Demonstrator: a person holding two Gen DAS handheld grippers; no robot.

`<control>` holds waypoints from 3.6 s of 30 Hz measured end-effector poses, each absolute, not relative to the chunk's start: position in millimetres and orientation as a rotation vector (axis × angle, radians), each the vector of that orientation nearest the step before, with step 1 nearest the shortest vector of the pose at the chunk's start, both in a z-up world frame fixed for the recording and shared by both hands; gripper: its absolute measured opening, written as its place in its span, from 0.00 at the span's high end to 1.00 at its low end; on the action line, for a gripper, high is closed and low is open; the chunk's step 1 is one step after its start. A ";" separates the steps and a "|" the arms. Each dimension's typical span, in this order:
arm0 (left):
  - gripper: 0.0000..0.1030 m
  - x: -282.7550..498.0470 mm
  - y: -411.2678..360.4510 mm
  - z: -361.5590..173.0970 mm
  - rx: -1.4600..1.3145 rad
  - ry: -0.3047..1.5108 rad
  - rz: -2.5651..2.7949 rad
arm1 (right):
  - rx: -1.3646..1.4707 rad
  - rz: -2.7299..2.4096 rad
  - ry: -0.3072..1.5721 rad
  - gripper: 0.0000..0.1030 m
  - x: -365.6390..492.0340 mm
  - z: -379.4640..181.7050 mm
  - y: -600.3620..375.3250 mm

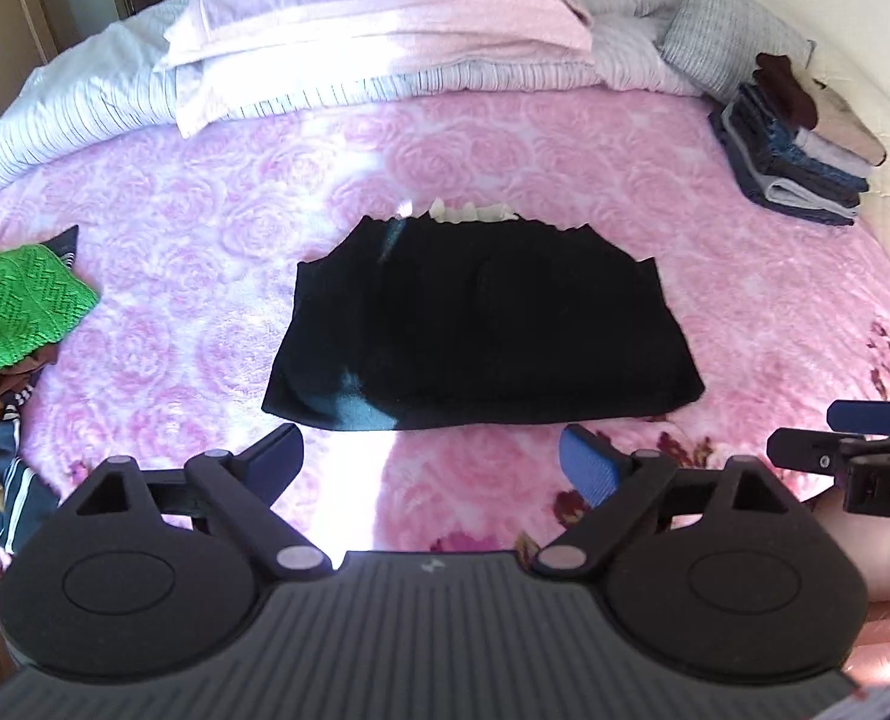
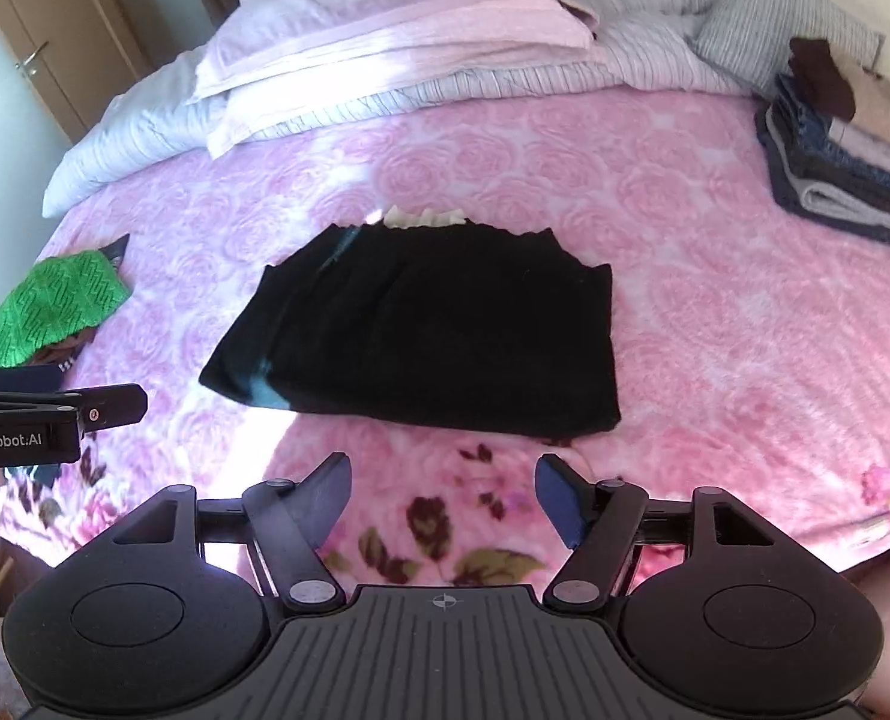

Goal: Fold large clothes

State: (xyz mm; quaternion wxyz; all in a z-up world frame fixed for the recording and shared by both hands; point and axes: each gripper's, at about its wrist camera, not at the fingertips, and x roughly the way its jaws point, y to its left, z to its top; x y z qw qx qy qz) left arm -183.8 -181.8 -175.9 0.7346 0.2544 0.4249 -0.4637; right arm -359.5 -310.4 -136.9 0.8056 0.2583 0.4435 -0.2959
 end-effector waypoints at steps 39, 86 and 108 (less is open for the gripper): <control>0.05 -115.5 -109.8 -122.6 0.678 0.798 -1.229 | 0.644 -0.831 0.923 0.37 -290.8 -106.7 -209.7; 0.35 56.0 -286.7 -431.0 0.152 1.389 -1.041 | 1.231 -0.584 0.549 0.39 -394.5 -419.5 -559.1; 0.56 128.3 -237.7 -404.7 0.047 1.422 -1.043 | 0.029 -0.978 1.116 0.86 -95.4 -275.4 -381.5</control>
